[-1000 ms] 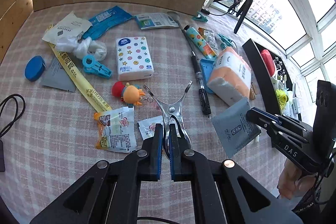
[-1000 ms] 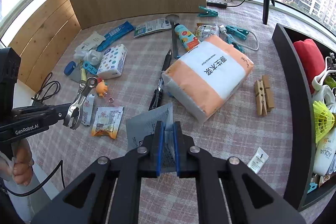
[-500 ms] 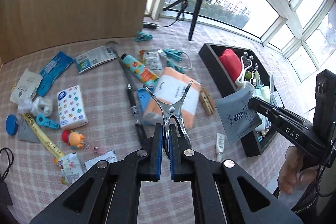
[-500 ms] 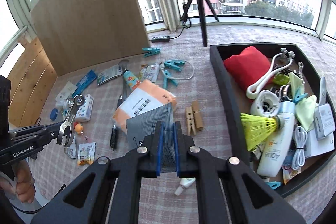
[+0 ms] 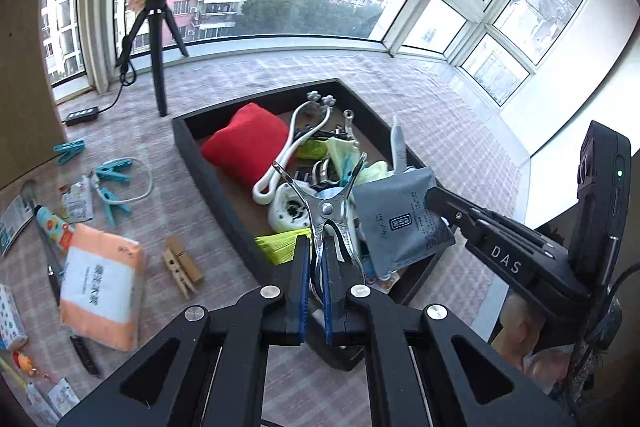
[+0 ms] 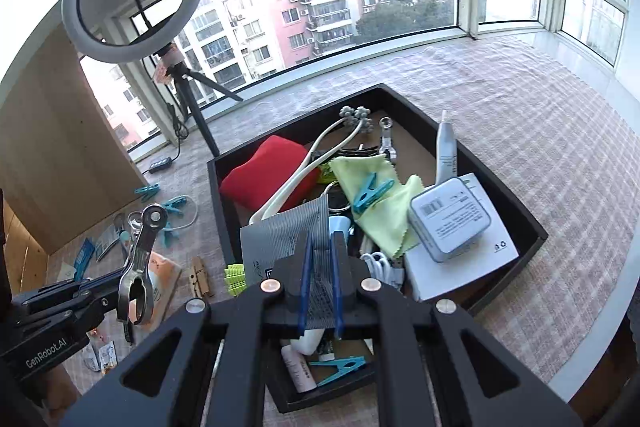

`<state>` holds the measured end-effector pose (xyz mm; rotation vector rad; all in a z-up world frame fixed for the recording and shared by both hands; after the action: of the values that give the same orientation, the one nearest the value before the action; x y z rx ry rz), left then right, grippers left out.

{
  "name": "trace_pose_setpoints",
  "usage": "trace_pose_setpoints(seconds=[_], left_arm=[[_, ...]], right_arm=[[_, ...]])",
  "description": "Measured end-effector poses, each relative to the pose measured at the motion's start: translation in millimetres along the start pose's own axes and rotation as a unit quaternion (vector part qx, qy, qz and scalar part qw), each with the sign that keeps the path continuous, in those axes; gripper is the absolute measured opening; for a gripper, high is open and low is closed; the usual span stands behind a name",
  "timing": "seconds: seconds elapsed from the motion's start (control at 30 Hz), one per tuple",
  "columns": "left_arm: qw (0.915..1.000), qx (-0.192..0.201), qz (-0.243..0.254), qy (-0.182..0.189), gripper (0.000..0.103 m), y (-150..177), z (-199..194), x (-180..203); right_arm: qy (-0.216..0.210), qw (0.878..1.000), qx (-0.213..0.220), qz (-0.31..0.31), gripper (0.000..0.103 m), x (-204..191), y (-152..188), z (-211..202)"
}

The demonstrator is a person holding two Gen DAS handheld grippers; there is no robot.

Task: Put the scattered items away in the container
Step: 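Carry the clip and grey sachet over the black tray with both tools, then open both tools to drop the items into the tray and withdraw, then grasp a Coffee-mate creamer packet with the left tool while the right tool grasps another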

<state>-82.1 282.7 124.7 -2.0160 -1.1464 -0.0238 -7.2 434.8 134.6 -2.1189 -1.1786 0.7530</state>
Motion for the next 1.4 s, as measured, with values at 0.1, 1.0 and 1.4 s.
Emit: trace_pose_setpoints(seconds=[0.1, 1.0, 1.4], left_arm=[[0.9996, -0.018, 0.009, 0.022, 0.031, -2, 22, 25], [0.9924, -0.005, -0.03, -0.119, 0.036, 24, -29, -76], [0.958, 0.001, -0.139, -0.251, 0.036, 98, -134, -220]], right_arm=[[0.017, 0.999, 0.009, 0.028, 0.024, 19, -1, 1], [-0.053, 0.998, -0.021, -0.034, 0.063, -53, 11, 15], [-0.171, 0.967, -0.093, -0.161, 0.063, -182, 75, 21]])
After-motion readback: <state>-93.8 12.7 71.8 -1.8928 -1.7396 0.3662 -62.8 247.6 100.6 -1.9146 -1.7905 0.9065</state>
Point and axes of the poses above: each gripper's, at about its wrist camera, not at the fingertips, and z roughly the way its jaws point, x to its right, y to its underside, the point moved 2 cm from there along z, roughly the way its jaws point, and after that the axes turned 7 degrees about x, right-handed, at the moved point
